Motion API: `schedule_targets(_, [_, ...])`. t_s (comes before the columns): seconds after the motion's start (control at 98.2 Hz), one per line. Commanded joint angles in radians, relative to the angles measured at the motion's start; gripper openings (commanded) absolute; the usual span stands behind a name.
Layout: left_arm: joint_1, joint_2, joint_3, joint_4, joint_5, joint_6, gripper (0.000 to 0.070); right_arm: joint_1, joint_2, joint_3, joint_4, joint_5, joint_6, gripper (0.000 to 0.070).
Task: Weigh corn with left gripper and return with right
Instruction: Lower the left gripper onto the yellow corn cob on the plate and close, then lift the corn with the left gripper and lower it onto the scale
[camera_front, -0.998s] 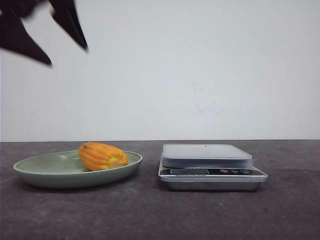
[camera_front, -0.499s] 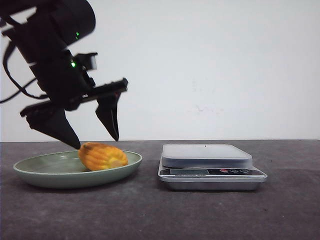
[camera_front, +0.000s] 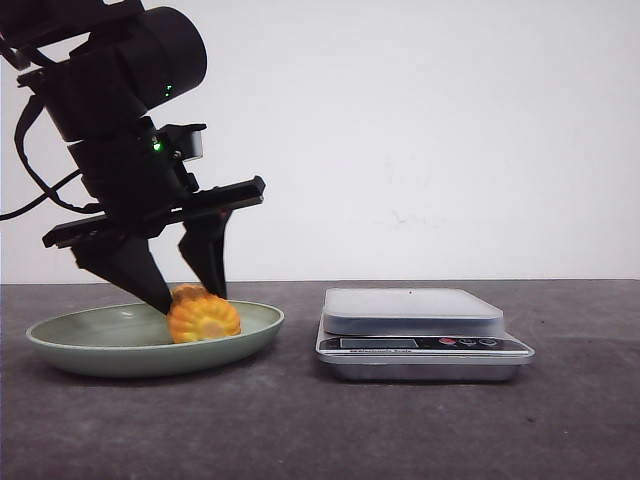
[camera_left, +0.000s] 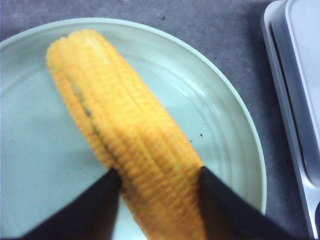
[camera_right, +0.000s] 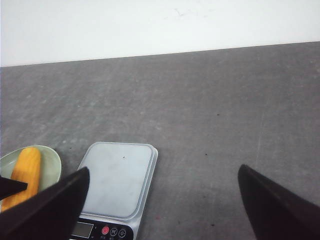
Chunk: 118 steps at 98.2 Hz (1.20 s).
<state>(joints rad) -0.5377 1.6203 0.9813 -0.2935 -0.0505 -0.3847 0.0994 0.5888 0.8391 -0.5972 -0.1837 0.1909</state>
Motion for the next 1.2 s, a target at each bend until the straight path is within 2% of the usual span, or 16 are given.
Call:
schedule_targets(0.0, [-0.008, 0.031, 0.009, -0.024, -0.003, 0.013, 0.0003, 0.004, 0.004, 0.019, 0.006, 0.0, 0.003, 0.0604])
schedule_targets(0.305, [-0.01, -0.134, 0.038, -0.07, 0.001, 0.037, 0.0003, 0.004, 0.004, 0.019, 0.008, 0.0, 0.0, 0.0604])
schedule_targets(0.499, [-0.061, -0.203, 0.176, -0.14, 0.07, 0.038, 0.0004, 0.004, 0.004, 0.019, 0.007, 0.0, 0.002, 0.0604])
schedule_targets(0.611, [-0.148, -0.111, 0.322, -0.144, 0.07, 0.036, 0.0004, 0.004, 0.004, 0.019, 0.006, 0.0, 0.003, 0.0604])
schedule_targets(0.835, [-0.243, 0.127, 0.518, -0.185, 0.07, 0.053, 0.0004, 0.004, 0.004, 0.019, 0.005, 0.0, 0.003, 0.0604])
schedule_targets(1.191, [-0.274, 0.341, 0.569, -0.186, 0.069, 0.059, 0.0003, 0.004, 0.004, 0.019, 0.004, 0.0, 0.003, 0.0604])
